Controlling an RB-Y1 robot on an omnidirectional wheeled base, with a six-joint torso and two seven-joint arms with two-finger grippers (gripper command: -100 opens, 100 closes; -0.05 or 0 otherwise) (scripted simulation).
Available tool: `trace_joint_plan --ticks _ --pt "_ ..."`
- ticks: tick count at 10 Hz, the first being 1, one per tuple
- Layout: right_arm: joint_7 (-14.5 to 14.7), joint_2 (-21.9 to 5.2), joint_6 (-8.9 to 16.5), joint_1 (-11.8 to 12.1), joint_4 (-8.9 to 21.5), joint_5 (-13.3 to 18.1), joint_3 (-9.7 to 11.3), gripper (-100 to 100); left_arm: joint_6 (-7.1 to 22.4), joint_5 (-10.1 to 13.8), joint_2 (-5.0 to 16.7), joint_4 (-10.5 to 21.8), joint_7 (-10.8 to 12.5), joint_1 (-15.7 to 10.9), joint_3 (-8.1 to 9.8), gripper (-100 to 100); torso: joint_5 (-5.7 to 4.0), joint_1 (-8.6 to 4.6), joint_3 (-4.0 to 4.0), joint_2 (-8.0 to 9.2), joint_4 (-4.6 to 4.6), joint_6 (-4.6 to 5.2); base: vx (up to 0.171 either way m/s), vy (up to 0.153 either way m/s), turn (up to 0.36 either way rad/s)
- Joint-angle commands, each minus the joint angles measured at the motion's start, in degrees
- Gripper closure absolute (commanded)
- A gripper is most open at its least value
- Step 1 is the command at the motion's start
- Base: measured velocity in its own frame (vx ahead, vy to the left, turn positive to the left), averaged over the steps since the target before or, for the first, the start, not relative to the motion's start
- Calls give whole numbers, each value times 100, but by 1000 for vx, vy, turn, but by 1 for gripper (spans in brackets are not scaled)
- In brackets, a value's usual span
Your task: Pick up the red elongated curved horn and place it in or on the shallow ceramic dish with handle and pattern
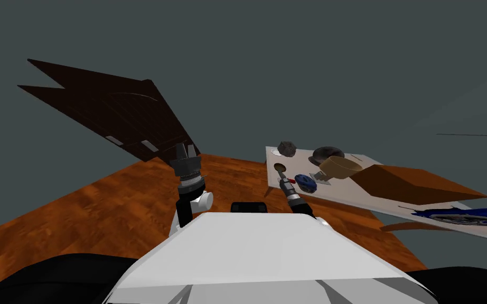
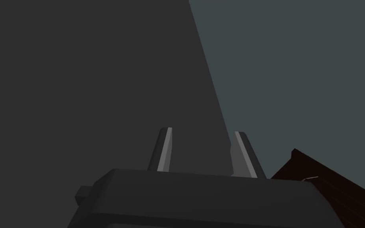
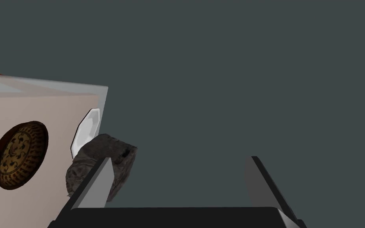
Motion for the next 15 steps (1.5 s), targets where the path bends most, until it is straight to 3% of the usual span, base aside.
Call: trace_joint_plan --ticks 1,2,3,5,6,8,9,10,11,12,15 --pt "43 -35 46 5 248 56 84 -100 0 0 0 0 0 0 0 0 0 0 0 0 0 0 -11 -11 107" --pt "76 -191 221 121 399 135 208 -100 0 0 0 0 0 1 0 0 0 -1 -1 -2 0 3 -12 -10 185" --pt "76 -191 221 121 462 135 208 -100 0 0 0 0 0 0 0 0 0 -1 -1 -2 0 1 -12 -12 139" --pt "172 -490 539 341 883 306 455 -100 0 0 0 0 0 0 0 0 0 -2 -1 -3 0 0 -15 -13 339" --pt "172 -490 588 341 909 306 455 -100 0 0 0 0 0 0 0 0 0 -5 0 -1 0 -1 -12 -27 102" --pt "312 -773 967 534 1299 493 694 -100 0 0 0 0 0 0 0 0 -1 -6 -2 -4 0 0 -11 -20 330" --pt "312 -773 967 534 1371 493 694 -100 0 0 0 0 0 0 0 0 -2 -11 -2 -4 0 0 -9 -32 101" --pt "400 -908 1160 617 1605 592 809 -100 0 0 0 0 0 1 1 0 -2 -10 -2 -4 -1 6 -2 -24 232" --pt "400 -908 1160 617 1605 592 809 -100 0 0 0 0 0 1 1 0 -1 -9 -3 -5 -1 2 -2 -25 139" --pt "500 -1041 1352 690 1838 694 920 -100 0 0 0 0 0 1 1 0 -1 -8 -4 -7 -1 5 -4 -21 247" --pt "613 -1169 1545 753 2070 799 1026 -100 0 0 0 0 0 1 1 0 -1 -10 -5 -9 -1 1 -3 -27 201"
